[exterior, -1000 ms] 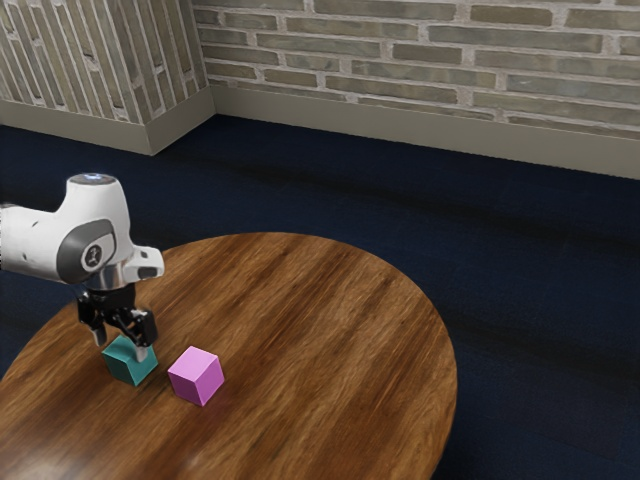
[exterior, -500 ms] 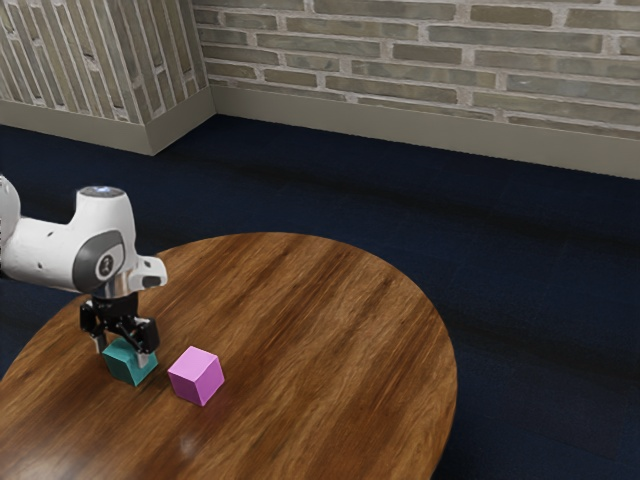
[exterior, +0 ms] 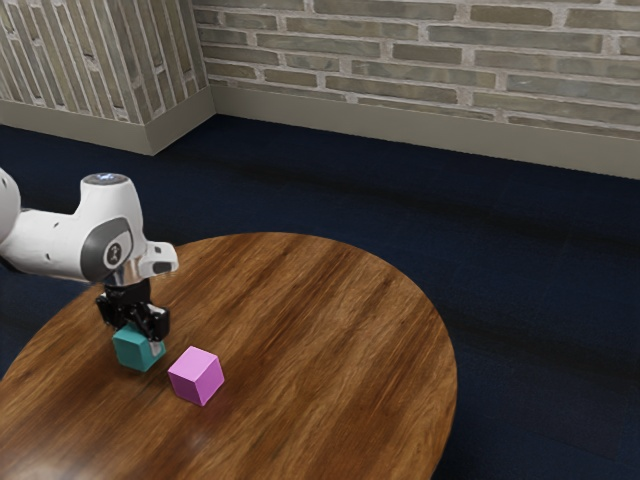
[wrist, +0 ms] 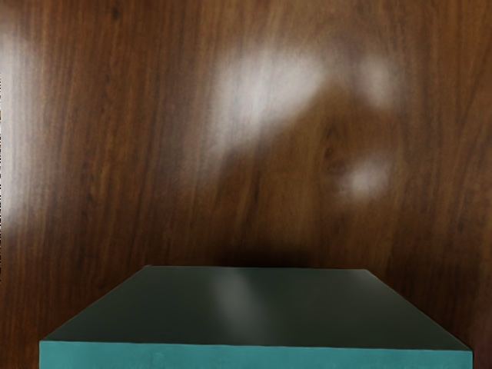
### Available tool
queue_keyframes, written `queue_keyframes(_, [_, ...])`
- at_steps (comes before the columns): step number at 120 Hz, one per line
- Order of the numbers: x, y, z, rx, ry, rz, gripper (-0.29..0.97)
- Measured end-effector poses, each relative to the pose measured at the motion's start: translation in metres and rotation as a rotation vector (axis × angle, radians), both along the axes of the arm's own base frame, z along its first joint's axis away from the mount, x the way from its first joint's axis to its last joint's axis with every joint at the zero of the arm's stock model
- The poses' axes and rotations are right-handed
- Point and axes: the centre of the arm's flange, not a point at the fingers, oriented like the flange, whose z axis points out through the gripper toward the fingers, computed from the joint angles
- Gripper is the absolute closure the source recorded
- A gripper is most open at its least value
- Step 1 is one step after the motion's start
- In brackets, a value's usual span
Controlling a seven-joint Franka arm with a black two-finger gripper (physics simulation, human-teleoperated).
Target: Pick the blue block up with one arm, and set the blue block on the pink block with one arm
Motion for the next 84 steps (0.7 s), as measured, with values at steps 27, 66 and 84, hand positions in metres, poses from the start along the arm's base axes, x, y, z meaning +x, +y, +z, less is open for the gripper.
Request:
queue_keyframes(27, [-0.009, -0.004, 0.063, -0.096, -0.065, -0.015, 0.30])
queue_keyframes(66, [-0.020, -0.017, 0.094, -0.152, -0.027, -0.061, 0.31])
queue_keyframes(84, [-0.006, -0.036, 0.092, -0.136, 0.008, -0.096, 0.32])
